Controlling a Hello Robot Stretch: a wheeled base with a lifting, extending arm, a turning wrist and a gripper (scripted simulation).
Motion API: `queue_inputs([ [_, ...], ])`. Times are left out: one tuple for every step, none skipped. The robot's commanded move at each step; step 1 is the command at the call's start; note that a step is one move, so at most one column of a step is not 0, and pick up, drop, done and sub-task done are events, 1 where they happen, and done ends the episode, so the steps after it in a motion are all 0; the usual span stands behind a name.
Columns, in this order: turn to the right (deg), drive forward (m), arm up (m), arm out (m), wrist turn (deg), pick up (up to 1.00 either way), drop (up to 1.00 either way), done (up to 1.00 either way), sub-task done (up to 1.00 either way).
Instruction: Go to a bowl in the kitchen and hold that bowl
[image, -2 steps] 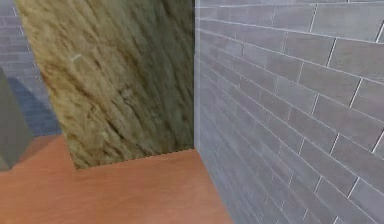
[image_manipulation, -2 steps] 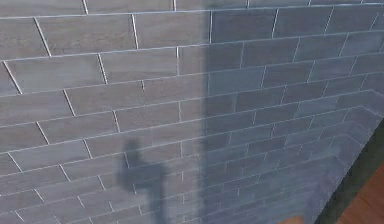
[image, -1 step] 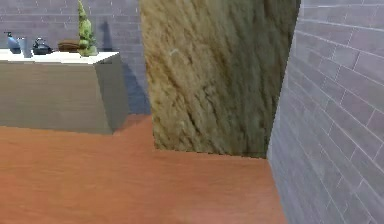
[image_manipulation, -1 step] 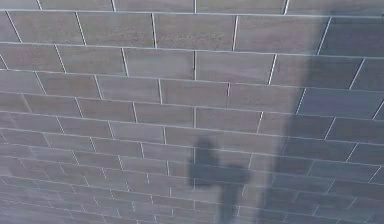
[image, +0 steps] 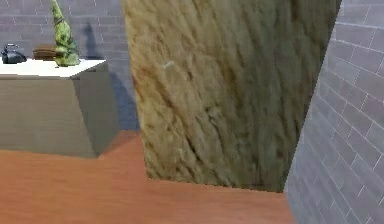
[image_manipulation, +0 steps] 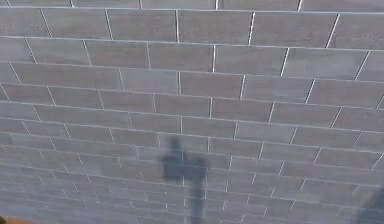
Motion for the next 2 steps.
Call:
queue_inputs([
  [-45.0, 0.0, 0.0, 0.0, 0.0, 0.0, 0.0, 0.0, 0.0],
  [-36.0, 0.0, 0.0, 0.0, 0.0, 0.0, 0.0, 0.0, 0.0],
])
